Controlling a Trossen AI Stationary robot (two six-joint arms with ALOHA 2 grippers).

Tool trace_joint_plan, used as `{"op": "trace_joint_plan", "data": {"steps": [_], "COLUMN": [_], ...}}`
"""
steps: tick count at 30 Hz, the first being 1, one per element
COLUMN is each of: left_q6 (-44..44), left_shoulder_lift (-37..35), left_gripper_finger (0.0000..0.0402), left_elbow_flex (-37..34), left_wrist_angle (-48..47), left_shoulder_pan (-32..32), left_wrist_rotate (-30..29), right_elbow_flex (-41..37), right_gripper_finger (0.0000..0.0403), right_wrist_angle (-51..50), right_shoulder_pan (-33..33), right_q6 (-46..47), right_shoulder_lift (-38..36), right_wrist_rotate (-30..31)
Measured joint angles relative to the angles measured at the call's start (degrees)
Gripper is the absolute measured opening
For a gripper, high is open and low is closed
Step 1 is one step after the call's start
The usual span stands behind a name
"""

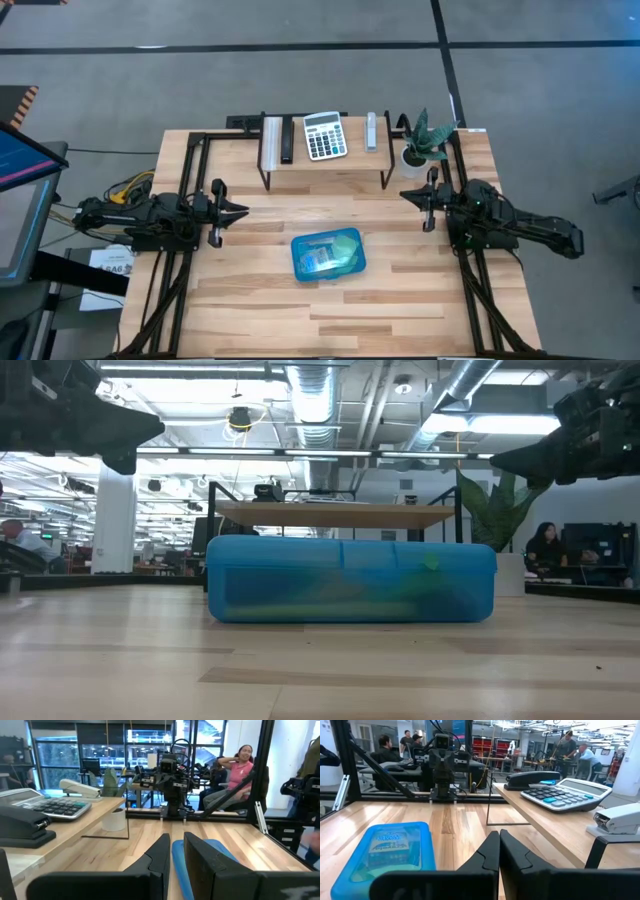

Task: Pack school essentials
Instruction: Return to Home Position

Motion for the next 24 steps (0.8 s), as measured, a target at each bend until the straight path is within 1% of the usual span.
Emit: {"op": "trace_joint_plan", "data": {"steps": [4, 8, 24], "left_q6": [-0.1, 0.8, -1.0], "left_shoulder_lift": [0.0, 0.1, 0.0], "left_gripper_finger": [0.0043, 0.0043, 0.0043], "left_elbow_flex": [0.0, 0.0, 0.0], "left_wrist_angle": [0.0, -2.1, -1.8], "left_shoulder_pan": [0.0, 0.0, 0.0], "left_wrist_rotate": [0.0, 0.0, 0.3], "right_elbow_flex": [-0.1, -0.1, -0.1], "right_gripper_finger": [0.0022, 0.0024, 0.0024], "right_wrist_angle": [0.4, 0.4, 0.6], "right_shoulder_pan": [0.0, 0.0, 0.0], "right_q6": [0.0, 0.0, 0.2], "right_shoulder_lift": [0.0, 0.0, 0.0], "right_wrist_rotate": [0.0, 0.0, 0.0]}}
